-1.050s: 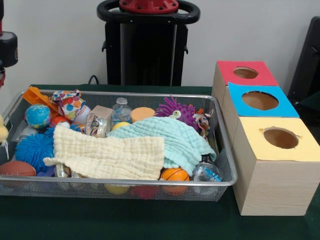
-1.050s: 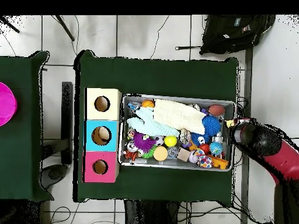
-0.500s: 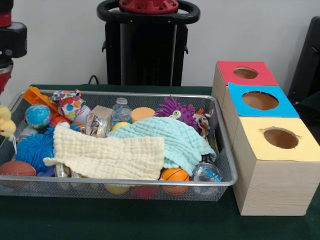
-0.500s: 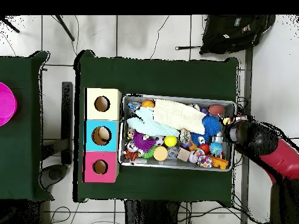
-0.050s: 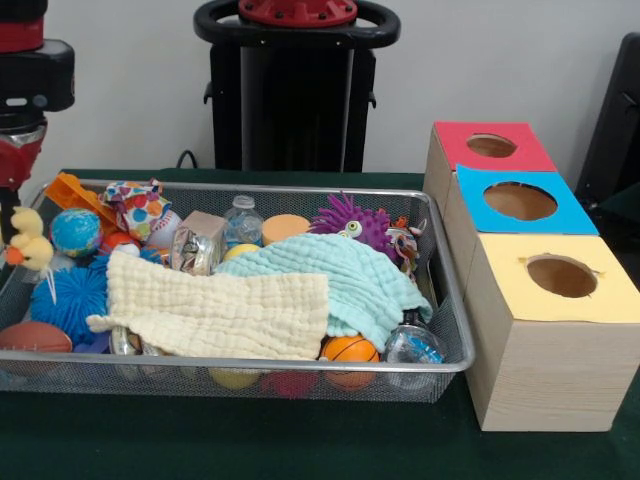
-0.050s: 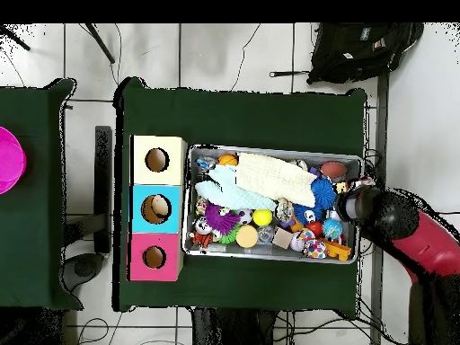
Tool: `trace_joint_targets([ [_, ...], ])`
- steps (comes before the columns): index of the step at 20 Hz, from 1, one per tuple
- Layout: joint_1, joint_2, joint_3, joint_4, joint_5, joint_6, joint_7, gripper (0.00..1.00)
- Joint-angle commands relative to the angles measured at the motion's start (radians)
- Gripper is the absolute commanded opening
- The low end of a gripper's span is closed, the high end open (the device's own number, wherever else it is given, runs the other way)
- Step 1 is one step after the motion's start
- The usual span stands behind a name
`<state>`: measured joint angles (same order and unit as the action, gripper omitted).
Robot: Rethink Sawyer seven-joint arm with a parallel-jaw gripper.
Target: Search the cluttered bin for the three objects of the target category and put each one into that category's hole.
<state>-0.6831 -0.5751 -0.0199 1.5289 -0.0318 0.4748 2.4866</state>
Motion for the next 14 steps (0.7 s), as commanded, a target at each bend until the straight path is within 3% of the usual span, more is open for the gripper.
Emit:
trace_joint_targets([
  [1, 0.027, -0.005, 0.068, 0.085, -0.044, 0.077, -0.059, 0.00],
  [14, 0.074, -0.051, 0.042, 0.138, -0.073, 0.018, -0.045, 0.00],
])
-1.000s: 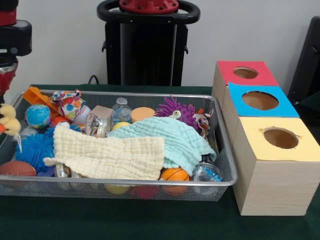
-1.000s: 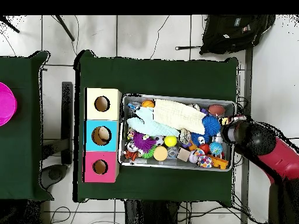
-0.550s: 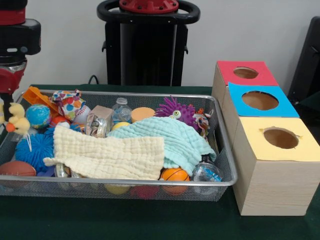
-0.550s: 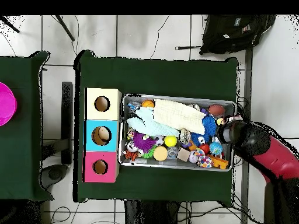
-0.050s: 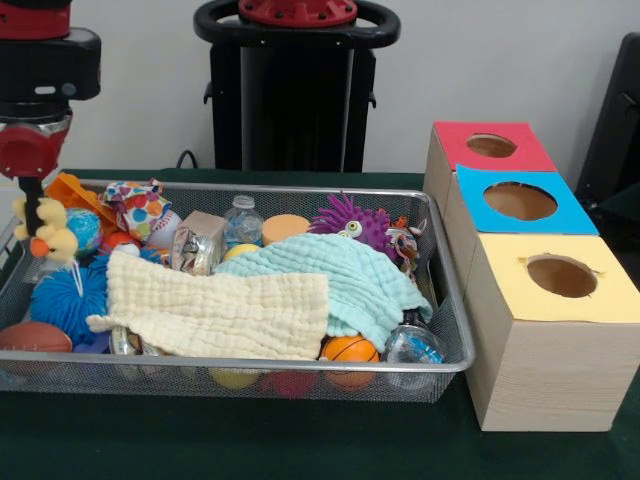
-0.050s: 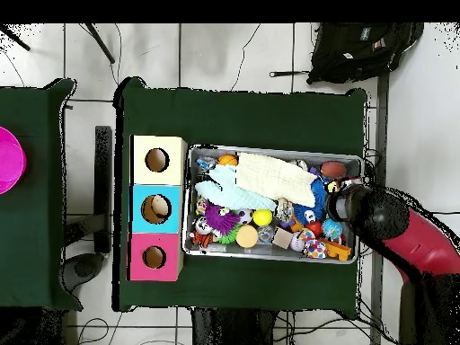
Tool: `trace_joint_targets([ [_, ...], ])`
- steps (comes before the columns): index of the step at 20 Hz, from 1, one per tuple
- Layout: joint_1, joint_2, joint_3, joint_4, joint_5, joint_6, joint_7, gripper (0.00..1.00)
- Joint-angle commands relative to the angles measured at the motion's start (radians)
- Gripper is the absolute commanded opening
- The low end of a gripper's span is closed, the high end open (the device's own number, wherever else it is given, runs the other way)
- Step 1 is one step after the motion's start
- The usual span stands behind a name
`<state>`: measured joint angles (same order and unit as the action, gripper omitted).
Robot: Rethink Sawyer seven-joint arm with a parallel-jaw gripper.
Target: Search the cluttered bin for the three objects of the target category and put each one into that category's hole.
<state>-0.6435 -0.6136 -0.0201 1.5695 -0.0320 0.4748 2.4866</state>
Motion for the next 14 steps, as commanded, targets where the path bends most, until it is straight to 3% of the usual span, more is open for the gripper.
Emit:
trace_joint_targets([
  [1, 0.037, -0.015, 0.041, 0.102, -0.069, 0.020, -0.042, 0.00],
  [14, 0.051, -0.054, 0.047, 0.163, -0.039, 0.040, -0.025, 0.00],
])
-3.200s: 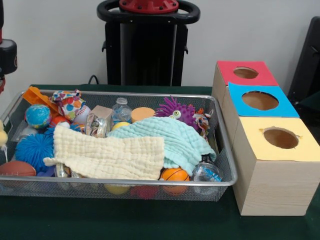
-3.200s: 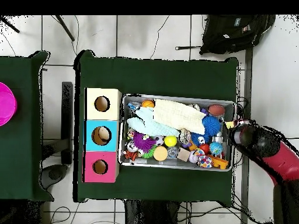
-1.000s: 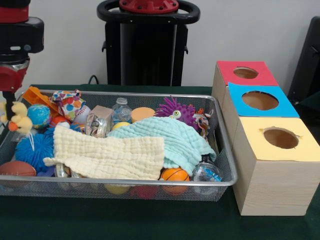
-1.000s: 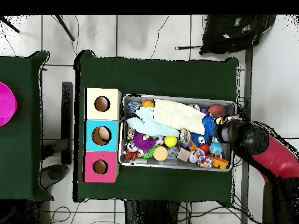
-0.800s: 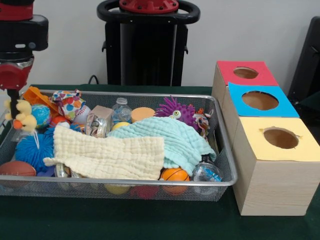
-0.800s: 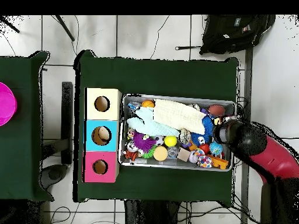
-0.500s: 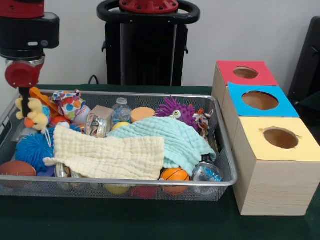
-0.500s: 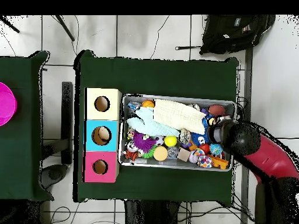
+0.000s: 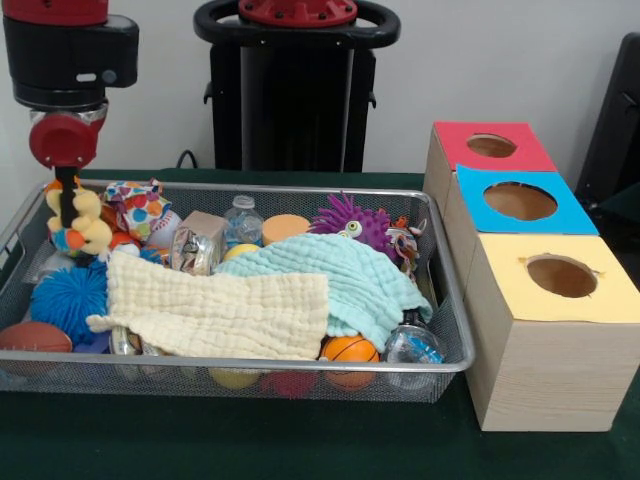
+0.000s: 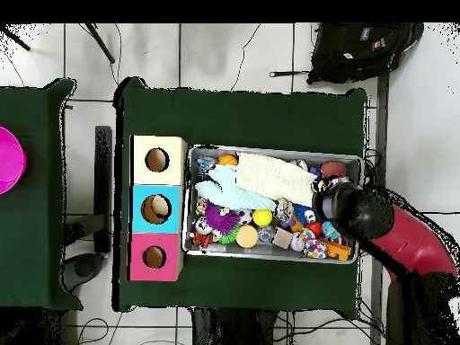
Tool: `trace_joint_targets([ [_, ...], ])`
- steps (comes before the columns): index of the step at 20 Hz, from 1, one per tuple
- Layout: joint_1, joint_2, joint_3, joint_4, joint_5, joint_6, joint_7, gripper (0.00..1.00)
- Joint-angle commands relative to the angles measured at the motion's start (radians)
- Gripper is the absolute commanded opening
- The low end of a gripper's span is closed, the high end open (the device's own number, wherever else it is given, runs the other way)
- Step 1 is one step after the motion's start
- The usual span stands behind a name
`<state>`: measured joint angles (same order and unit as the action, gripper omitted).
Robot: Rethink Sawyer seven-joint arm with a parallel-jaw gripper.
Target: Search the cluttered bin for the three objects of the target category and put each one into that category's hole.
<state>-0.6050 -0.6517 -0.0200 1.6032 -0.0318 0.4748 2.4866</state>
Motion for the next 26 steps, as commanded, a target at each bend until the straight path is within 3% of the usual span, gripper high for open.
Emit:
trace_joint_targets([
  [1, 0.012, -0.019, 0.049, 0.136, -0.037, 0.040, -0.024, 0.00],
  [26, 0.047, -0.108, 0.047, 0.265, -0.035, 0.028, -0.011, 0.00],
])
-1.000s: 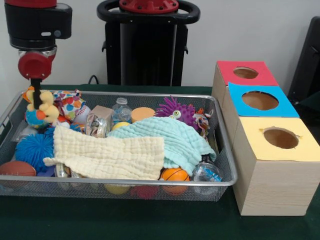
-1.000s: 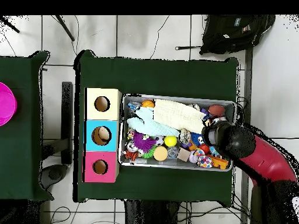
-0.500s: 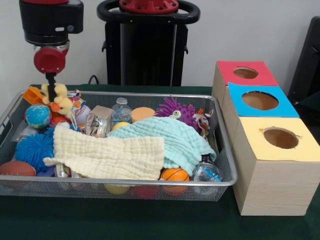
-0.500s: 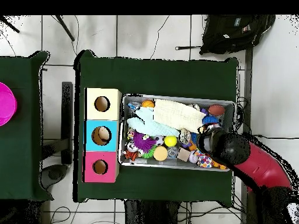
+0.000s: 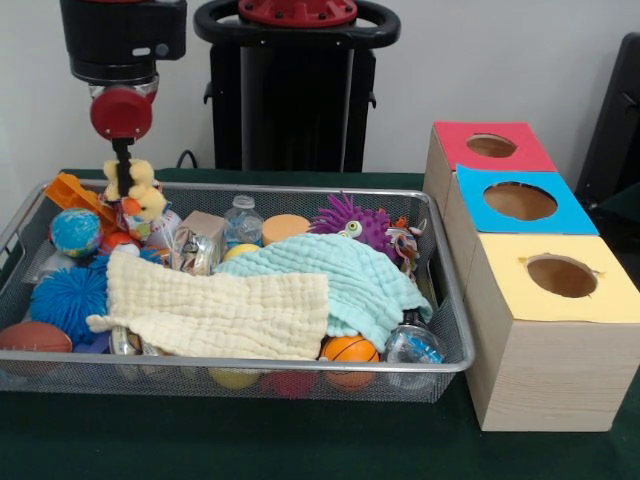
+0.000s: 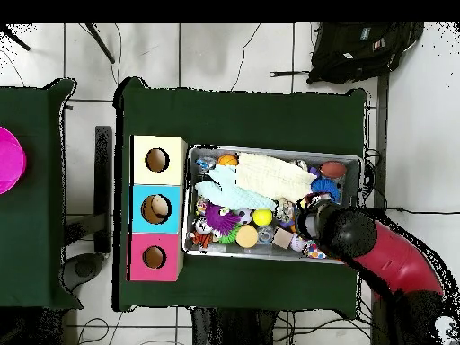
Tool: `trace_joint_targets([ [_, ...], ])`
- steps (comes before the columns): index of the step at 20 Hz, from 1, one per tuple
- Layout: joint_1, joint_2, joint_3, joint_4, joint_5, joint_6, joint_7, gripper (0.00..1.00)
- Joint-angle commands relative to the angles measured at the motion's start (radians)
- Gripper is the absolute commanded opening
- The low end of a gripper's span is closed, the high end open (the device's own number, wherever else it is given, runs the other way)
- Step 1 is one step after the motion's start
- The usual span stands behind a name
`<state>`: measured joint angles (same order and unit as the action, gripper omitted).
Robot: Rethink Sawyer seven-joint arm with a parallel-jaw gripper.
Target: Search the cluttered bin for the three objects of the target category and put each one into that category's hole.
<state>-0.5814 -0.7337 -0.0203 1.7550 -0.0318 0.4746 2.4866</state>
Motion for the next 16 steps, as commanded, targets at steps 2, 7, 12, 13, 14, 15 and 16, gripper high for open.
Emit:
trace_joint_targets([
  [2, 0.032, -0.034, 0.048, 0.128, -0.038, 0.017, -0.009, 0.00],
  [7, 0.057, -0.043, 0.039, 0.141, -0.053, -0.012, -0.003, 0.00],
  [12, 0.097, -0.047, 0.011, 0.143, -0.064, -0.024, 0.015, 0.00],
  [13, 0.098, -0.048, 0.010, 0.144, -0.061, -0.023, 0.014, 0.00],
  [14, 0.094, -0.051, 0.013, 0.148, -0.059, -0.024, 0.009, 0.00],
  [15, 0.094, -0.053, 0.011, 0.149, -0.057, -0.021, 0.008, 0.00],
  [16, 0.094, -0.055, 0.009, 0.150, -0.055, -0.019, 0.007, 0.00],
])
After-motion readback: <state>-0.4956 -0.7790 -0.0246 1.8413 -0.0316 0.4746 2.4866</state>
